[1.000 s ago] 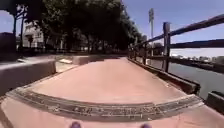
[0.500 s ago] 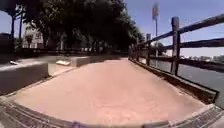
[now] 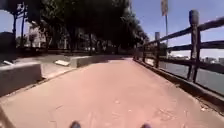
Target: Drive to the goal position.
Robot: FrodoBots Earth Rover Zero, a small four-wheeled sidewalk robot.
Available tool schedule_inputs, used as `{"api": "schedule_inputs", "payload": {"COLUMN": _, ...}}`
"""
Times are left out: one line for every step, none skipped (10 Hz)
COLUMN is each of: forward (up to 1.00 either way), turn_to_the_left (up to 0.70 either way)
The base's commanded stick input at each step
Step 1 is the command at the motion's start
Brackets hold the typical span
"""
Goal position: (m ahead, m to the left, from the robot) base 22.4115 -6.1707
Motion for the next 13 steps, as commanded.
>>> {"api": "schedule_inputs", "payload": {"forward": 1.00, "turn_to_the_left": 0.00}}
{"api": "schedule_inputs", "payload": {"forward": 1.00, "turn_to_the_left": 0.00}}
{"api": "schedule_inputs", "payload": {"forward": 1.00, "turn_to_the_left": 0.00}}
{"api": "schedule_inputs", "payload": {"forward": 1.00, "turn_to_the_left": 0.00}}
{"api": "schedule_inputs", "payload": {"forward": 1.00, "turn_to_the_left": 0.00}}
{"api": "schedule_inputs", "payload": {"forward": 1.00, "turn_to_the_left": 0.00}}
{"api": "schedule_inputs", "payload": {"forward": 1.00, "turn_to_the_left": 0.00}}
{"api": "schedule_inputs", "payload": {"forward": 1.00, "turn_to_the_left": 0.00}}
{"api": "schedule_inputs", "payload": {"forward": 1.00, "turn_to_the_left": 0.00}}
{"api": "schedule_inputs", "payload": {"forward": 1.00, "turn_to_the_left": -0.32}}
{"api": "schedule_inputs", "payload": {"forward": 1.00, "turn_to_the_left": -0.40}}
{"api": "schedule_inputs", "payload": {"forward": 1.00, "turn_to_the_left": -0.37}}
{"api": "schedule_inputs", "payload": {"forward": 1.00, "turn_to_the_left": -0.12}}
